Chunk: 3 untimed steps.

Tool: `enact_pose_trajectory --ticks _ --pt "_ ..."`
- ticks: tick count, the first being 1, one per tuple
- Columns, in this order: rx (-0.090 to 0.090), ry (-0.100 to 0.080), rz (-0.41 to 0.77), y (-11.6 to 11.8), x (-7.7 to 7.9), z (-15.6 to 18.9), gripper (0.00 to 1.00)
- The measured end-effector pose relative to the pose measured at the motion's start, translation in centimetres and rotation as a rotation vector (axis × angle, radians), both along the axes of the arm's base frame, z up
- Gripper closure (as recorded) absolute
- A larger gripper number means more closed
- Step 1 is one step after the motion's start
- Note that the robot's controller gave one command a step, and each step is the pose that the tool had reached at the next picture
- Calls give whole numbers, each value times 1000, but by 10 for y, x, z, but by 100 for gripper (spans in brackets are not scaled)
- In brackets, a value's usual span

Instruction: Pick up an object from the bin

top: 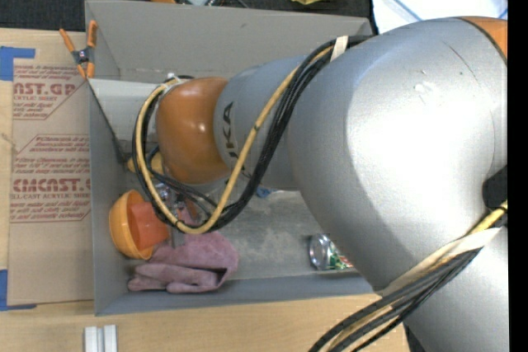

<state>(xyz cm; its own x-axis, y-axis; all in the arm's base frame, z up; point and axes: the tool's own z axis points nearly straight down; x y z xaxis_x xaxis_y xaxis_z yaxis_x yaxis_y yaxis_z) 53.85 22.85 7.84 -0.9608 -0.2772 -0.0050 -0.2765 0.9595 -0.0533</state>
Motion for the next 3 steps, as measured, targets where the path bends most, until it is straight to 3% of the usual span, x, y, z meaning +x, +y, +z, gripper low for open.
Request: enact_pose_trajectory --ticks 1,2,3 --pt "3 1 208 -5 -45 -6 100" --pt "-3 -2 339 -1 -35 -6 100" --pt "-18 15 385 6 -16 -8 100"
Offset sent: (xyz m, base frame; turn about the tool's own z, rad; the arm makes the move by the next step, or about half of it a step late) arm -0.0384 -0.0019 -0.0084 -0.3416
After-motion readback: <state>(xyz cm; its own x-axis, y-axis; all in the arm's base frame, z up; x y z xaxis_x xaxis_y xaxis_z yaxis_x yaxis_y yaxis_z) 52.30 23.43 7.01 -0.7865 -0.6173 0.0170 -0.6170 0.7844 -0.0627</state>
